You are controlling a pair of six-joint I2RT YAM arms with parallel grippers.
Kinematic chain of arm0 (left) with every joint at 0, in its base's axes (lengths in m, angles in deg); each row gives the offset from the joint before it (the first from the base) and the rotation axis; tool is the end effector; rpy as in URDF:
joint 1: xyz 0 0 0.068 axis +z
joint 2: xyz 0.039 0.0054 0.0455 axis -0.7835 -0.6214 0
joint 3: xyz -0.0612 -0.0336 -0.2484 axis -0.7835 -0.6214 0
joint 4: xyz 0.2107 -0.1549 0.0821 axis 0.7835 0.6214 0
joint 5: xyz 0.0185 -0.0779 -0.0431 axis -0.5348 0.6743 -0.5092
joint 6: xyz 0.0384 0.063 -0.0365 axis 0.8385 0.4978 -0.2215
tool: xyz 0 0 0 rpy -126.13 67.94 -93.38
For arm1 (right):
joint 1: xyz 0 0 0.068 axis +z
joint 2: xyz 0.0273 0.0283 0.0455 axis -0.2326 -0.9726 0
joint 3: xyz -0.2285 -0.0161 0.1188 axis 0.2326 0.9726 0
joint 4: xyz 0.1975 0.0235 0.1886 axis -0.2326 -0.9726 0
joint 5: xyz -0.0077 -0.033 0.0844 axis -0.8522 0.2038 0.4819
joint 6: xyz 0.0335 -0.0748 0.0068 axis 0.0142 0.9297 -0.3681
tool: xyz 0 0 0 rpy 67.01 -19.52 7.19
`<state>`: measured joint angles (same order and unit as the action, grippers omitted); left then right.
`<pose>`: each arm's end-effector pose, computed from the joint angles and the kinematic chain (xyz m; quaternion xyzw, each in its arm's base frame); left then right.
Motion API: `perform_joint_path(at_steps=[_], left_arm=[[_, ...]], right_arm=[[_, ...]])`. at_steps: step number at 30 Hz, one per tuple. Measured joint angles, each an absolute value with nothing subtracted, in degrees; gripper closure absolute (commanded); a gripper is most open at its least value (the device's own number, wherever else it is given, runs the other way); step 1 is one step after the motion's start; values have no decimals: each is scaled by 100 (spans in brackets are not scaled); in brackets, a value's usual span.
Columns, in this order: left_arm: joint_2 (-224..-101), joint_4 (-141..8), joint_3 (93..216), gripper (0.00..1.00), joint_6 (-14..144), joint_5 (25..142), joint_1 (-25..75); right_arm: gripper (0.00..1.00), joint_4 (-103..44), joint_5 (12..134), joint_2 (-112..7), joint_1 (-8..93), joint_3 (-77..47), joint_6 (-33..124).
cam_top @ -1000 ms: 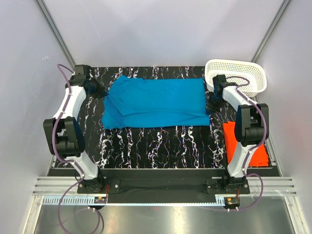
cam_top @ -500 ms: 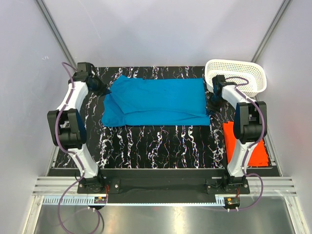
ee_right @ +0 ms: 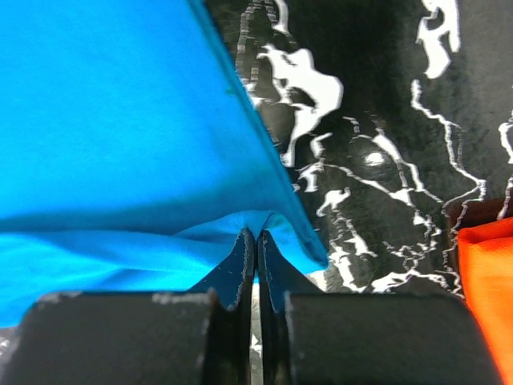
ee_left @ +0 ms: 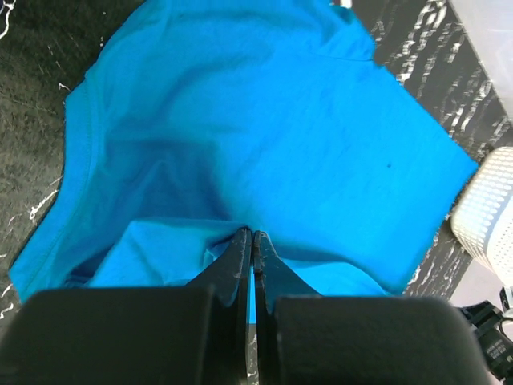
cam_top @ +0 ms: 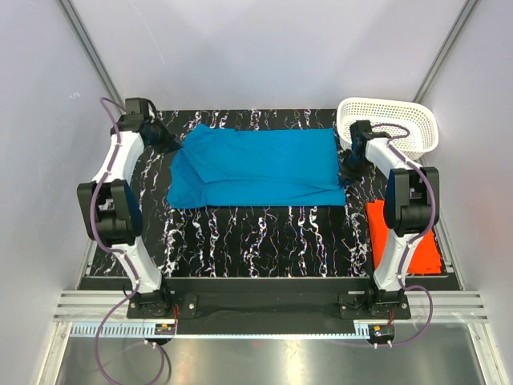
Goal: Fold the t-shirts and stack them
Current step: Flatten the tshirt out
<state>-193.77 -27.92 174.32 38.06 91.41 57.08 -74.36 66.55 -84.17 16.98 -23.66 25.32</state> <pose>0.4456 0.0227 0.2345 -0.3061 0.8825 -0.2225 0.2793 0.4120 0.0271 0.1336 0.1993 0.9695 0.0489 0.1338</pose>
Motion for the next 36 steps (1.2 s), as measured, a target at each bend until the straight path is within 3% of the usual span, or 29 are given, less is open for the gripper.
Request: perform_joint_path(at_steps=[6, 16, 29, 36], left_arm=[[-18867, -2604, 18076, 100, 3813, 9136, 5651], [-17582, -2775, 20417, 100, 4208, 9138, 5518], [-14931, -3070, 21357, 100, 4958, 9173, 5030], [-14551, -3337, 22085, 100, 5338, 8878, 4237]], right_arm=[[99, -7535, 6922, -8349, 1681, -2930, 2456], [100, -7133, 7238, -7475, 1676, -4626, 1986], [100, -6556, 7444, -3539, 1714, -3972, 2027], [100, -6411, 7442, -2533, 1875, -4038, 2078]])
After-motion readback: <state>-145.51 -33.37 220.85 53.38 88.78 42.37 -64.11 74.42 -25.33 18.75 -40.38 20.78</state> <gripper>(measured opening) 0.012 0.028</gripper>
